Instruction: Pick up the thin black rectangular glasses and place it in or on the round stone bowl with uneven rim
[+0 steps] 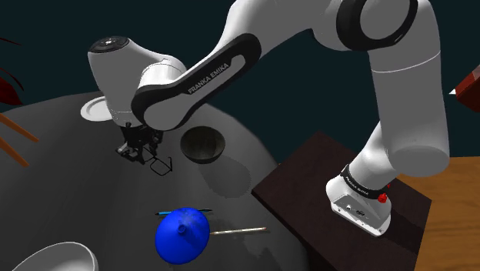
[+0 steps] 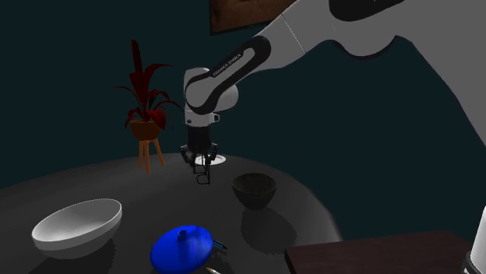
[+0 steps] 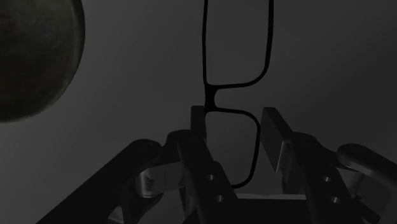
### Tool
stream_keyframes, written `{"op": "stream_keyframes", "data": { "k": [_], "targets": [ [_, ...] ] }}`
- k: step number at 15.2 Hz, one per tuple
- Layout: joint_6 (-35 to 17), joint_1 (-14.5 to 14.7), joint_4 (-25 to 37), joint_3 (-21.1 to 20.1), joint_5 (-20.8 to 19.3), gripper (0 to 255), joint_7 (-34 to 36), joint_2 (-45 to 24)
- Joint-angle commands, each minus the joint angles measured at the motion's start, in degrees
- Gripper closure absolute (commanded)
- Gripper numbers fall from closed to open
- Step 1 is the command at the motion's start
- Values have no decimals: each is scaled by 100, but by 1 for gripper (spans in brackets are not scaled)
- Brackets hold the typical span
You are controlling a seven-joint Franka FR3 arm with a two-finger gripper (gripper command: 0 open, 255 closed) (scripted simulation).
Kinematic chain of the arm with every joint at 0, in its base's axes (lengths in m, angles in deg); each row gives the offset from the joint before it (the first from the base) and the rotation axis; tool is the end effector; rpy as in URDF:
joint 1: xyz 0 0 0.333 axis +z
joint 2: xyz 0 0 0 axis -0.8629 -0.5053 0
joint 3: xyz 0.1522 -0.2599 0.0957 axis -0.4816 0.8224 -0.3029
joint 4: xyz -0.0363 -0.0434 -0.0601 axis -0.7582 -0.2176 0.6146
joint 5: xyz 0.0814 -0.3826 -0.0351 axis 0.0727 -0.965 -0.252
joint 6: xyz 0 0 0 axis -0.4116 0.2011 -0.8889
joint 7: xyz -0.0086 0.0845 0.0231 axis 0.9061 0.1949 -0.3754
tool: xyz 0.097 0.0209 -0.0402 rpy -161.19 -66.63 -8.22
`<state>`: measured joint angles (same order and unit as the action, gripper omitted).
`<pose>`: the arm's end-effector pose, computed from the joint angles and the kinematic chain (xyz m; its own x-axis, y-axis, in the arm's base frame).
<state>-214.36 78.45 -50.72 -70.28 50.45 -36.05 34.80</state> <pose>0.5038 0.4780 0.2878 0.9790 0.1983 0.0473 0.1989 -0.9800 -0.0097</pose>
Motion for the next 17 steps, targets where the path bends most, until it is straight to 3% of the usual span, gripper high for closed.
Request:
{"op": "stream_keyframes", "data": {
  "k": [1, 15, 17],
  "targets": [
    [99, -16, 26, -34, 45, 255, -25, 75],
    [862, -110, 375, -237, 342, 255, -218, 539],
    [623, -424, -137, -273, 456, 255, -405, 840]
  ]
}}
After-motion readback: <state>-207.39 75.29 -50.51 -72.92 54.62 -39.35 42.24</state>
